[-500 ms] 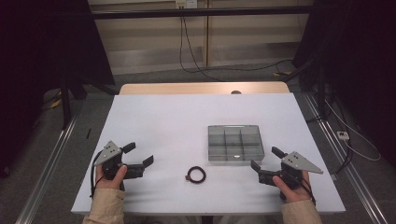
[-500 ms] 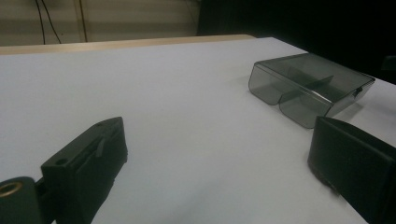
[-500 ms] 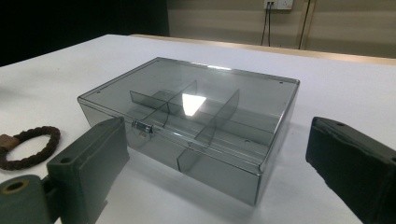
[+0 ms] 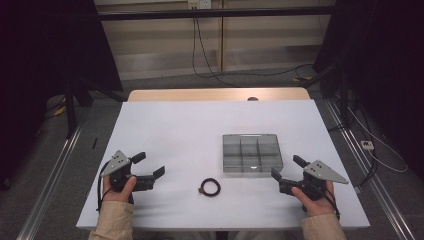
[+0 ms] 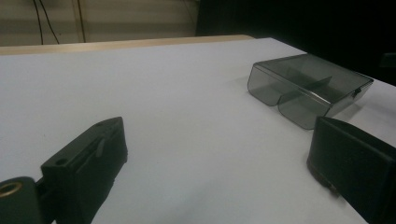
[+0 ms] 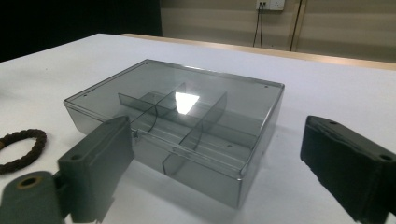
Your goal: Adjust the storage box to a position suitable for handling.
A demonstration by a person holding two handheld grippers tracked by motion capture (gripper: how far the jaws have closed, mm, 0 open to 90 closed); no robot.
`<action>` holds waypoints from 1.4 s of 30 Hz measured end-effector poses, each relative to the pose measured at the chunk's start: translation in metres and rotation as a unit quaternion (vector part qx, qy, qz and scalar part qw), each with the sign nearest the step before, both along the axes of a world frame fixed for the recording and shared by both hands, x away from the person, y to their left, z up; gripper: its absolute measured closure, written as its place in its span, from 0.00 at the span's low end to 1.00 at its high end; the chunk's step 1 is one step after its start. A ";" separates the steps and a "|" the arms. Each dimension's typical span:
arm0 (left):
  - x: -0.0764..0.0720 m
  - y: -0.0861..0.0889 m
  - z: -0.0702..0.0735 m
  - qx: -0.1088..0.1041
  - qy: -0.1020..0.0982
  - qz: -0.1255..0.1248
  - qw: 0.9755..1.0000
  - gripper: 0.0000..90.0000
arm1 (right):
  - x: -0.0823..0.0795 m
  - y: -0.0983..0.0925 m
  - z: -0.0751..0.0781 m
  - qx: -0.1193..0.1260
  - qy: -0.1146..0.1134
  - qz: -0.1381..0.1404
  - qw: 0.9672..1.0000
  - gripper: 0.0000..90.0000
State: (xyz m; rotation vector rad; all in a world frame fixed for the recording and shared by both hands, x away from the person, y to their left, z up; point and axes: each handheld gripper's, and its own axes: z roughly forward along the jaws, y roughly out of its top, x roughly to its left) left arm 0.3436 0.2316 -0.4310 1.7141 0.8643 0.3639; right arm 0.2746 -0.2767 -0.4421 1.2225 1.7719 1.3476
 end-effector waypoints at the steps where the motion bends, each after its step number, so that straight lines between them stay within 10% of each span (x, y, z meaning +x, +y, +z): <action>1: 0.000 0.000 0.000 -0.001 0.001 -0.001 1.000 0.05 | 0.001 0.000 0.001 0.003 -0.001 -0.002 1.000 0.14; 19: 0.003 -0.003 0.000 -0.002 0.005 -0.002 1.000 0.05 | 0.035 -0.021 0.009 -0.014 0.041 -0.034 0.999 0.96; 42: 0.008 -0.011 -0.001 0.000 0.006 -0.014 1.000 0.05 | 0.074 -0.024 -0.009 -0.015 0.126 -0.054 0.990 1.00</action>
